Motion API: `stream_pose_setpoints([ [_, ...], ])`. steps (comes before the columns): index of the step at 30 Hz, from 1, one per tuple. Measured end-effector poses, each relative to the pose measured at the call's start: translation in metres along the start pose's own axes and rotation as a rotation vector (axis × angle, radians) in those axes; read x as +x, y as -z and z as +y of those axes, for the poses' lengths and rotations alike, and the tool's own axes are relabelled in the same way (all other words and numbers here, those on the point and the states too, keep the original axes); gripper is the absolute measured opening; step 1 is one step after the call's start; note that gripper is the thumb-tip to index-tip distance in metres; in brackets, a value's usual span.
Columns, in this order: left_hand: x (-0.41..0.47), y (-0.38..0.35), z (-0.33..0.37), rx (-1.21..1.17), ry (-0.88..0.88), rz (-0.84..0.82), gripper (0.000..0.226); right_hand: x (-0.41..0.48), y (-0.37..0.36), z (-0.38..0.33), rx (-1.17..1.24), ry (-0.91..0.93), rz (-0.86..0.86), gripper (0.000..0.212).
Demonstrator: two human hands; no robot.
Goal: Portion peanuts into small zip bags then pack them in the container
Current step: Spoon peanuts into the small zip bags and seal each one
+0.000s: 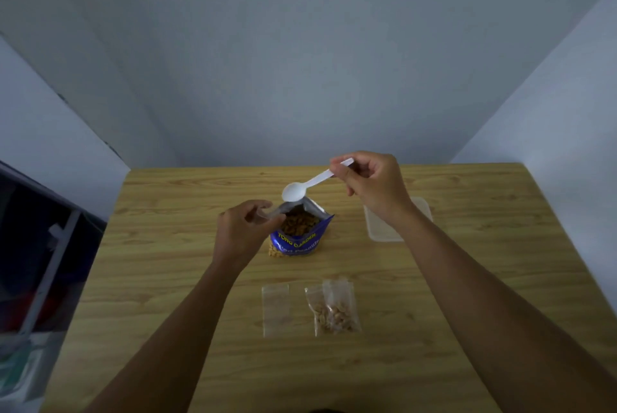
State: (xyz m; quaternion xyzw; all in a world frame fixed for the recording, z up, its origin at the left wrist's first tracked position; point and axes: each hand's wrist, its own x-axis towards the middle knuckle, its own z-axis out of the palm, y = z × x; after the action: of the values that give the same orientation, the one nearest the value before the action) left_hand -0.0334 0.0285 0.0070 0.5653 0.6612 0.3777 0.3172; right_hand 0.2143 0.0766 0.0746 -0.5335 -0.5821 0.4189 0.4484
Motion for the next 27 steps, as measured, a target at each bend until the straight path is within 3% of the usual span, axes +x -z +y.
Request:
stream_pose_setpoints([
  [3,-0.003,0.004,-0.006,-0.011,0.040,0.016,0.038,-0.011,-0.005,0.028,-0.127,-0.046,0.071,0.004],
  [10,-0.012,0.004,-0.010,0.005,0.009,-0.048,0.025,-0.047,-0.043,0.058,-0.454,0.019,-0.008,0.013],
  [16,-0.015,0.007,-0.013,-0.004,-0.004,-0.075,0.027,-0.045,-0.050,0.054,-0.467,0.008,0.067,0.013],
  [24,-0.008,-0.006,-0.023,0.082,0.024,-0.187,0.038,-0.041,-0.050,0.059,-0.407,-0.115,0.041,0.014],
  [27,-0.009,-0.007,-0.025,-0.008,0.084,-0.187,0.042,-0.038,-0.047,0.057,-0.387,-0.136,0.026,0.012],
])
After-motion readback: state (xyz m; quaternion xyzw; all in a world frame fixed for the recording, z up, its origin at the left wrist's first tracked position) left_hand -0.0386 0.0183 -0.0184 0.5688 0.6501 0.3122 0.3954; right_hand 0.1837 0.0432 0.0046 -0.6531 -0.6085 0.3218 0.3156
